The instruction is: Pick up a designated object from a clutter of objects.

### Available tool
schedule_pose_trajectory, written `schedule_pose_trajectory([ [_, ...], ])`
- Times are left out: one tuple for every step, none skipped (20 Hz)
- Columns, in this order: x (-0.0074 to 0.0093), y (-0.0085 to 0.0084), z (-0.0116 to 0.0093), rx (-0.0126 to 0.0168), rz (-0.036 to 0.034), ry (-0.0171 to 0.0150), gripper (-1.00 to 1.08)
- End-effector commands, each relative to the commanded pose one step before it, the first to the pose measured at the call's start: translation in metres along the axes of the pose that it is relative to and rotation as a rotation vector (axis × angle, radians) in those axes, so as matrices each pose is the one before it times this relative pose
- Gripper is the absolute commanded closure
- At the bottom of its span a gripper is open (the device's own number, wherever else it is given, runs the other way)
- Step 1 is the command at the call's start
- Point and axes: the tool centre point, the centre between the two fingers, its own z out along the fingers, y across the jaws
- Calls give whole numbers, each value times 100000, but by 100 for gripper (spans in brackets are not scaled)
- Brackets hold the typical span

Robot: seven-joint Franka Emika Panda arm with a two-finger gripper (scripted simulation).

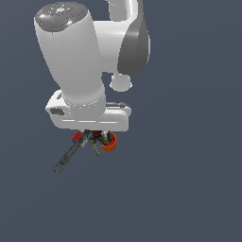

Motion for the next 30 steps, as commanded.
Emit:
schedule_pose_trajectory([
  [-167, -357, -2476, -1, 22, -184, 108],
  [-37, -124, -817, 8, -2, -69, 108],
  [-28, -114, -749, 9, -2, -68, 108],
  [-20, -104, -681, 10, -3, -68, 108],
  [-12, -95, -616, 11, -4, -68, 108],
  [-27, -87, -596, 0, 0, 0, 108],
  [12, -76, -471, 18, -7, -96, 108],
  [-15, -69, -472, 0, 0, 0, 108],
  [14, -59, -369, 15, -6, -67, 108],
  [-5, -52, -353, 0, 0, 0, 108],
  [22, -42, -253, 17, -7, -67, 108],
  [0, -36, -240, 0, 0, 0, 108],
  [2, -28, -185, 0, 0, 0, 108],
  [2, -20, -131, 0, 0, 0, 108],
  [26, -10, -36, 19, -9, -66, 108],
  [1, -4, -26, 0, 0, 0, 108],
  [-18, 12, 203, -1, -16, -67, 108],
  [9, 7, -15, 0, 0, 0, 108],
  [28, 20, -45, 0, 0, 0, 108],
  [47, 34, -74, 0, 0, 0, 108],
  [65, 47, -104, 0, 0, 0, 108],
  [83, 61, -133, 0, 0, 0, 108],
  [100, 74, -161, 0, 0, 0, 108],
  [116, 87, -190, 0, 0, 0, 108],
  [132, 100, -217, 0, 0, 0, 108],
  [143, 108, -235, 0, 0, 0, 108],
  [128, 97, -210, 0, 0, 0, 108],
  [110, 82, -178, 0, 0, 0, 108],
  [93, 66, -146, 0, 0, 0, 108],
  [77, 51, -115, 0, 0, 0, 108],
])
